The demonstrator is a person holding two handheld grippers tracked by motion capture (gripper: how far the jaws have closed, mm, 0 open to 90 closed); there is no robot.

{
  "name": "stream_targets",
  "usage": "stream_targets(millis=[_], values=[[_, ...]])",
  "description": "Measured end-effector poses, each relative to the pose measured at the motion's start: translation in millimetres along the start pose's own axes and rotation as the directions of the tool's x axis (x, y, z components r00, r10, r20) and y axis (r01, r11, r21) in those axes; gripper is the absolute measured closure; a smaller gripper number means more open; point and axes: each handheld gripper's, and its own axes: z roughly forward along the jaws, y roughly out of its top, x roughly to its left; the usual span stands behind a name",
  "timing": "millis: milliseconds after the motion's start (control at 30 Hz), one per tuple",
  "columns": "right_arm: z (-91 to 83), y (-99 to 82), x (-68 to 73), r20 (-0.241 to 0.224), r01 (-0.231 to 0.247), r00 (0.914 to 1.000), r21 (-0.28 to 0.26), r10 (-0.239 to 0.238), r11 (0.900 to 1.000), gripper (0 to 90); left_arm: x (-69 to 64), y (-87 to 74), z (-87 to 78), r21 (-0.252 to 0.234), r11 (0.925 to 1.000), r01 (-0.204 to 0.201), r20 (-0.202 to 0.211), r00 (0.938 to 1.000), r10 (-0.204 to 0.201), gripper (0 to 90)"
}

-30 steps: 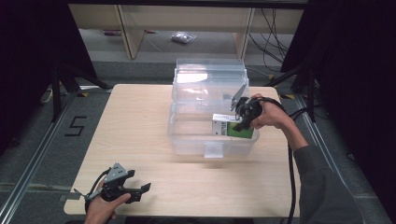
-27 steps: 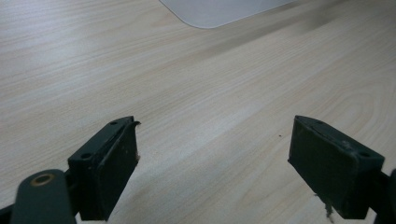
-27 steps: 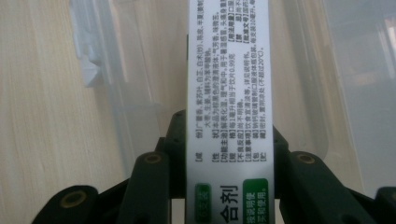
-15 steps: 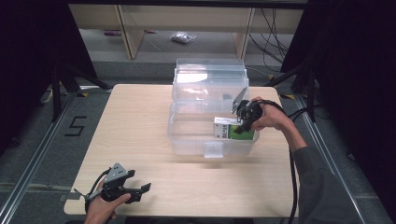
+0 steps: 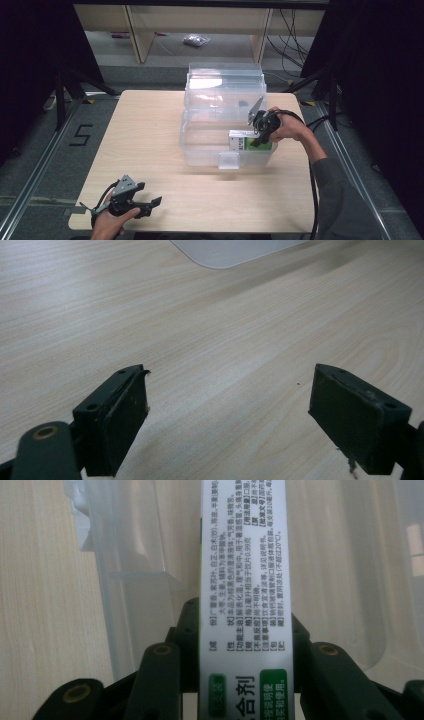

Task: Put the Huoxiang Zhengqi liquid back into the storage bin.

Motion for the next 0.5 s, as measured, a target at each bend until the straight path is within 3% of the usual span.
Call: stream_targets(millis=[100,133,167,233,267,300,400,433,500], values=[[4.0,-1.4,0.8,-0.01,-0.003,1.0,0.004,0.003,1.0,64.5,-0.4,0.6,-0.7,0.009,0.9999,-0.006,-0.001,1.0,0.006,14.9],[5.7,-0.3,-2.2,-0.013,0.046,0.9988,-0.008,-0.046,0.9989,64.5,-0.3,-0.1,0.4,-0.007,1.0,-0.001,-0.001,1.0,0.001,14.9],[5.2,0.4,0.6,-0.006,0.012,0.9999,0.009,-0.012,0.9999,64.4,-0.4,0.3,0.1,0.001,1.0,0.006,-0.004,1.0,-0.006,14.9],[5.9,2.2,1.1,-0.014,0.01,0.9998,0.021,-0.01,0.9997,64.2,0.2,0.4,0.0,0.002,1.0,0.003,0.001,1.0,-0.003,14.9],[8.1,2.7,0.4,-0.016,0.031,0.9994,0.011,-0.031,0.9995,64.2,-0.1,0.4,-0.4,0.004,1.0,0.002,-0.003,1.0,-0.002,15.0],[8.7,2.8,2.0,-0.015,0.004,0.9999,0.04,-0.003,0.9992,64.1,-0.1,0.0,-0.1,-0.005,1.0,0.0,0.001,1.0,0.0,14.9],[11.1,3.8,0.1,-0.018,0.034,0.9993,0.024,-0.034,0.9991,63.8,0.4,0.4,-0.9,0.004,1.0,-0.001,0.003,1.0,0.001,14.9],[10.1,3.6,1.5,-0.02,0.013,0.9997,0.038,-0.012,0.9992,63.6,0.4,0.5,-0.9,0.003,1.0,-0.001,0.003,1.0,0.001,14.9],[10.4,3.2,0.4,-0.033,0.023,0.9992,0.043,-0.022,0.9988,62.7,0.4,0.7,-1.1,0.001,1.0,-0.004,0.004,1.0,0.004,15.0]])
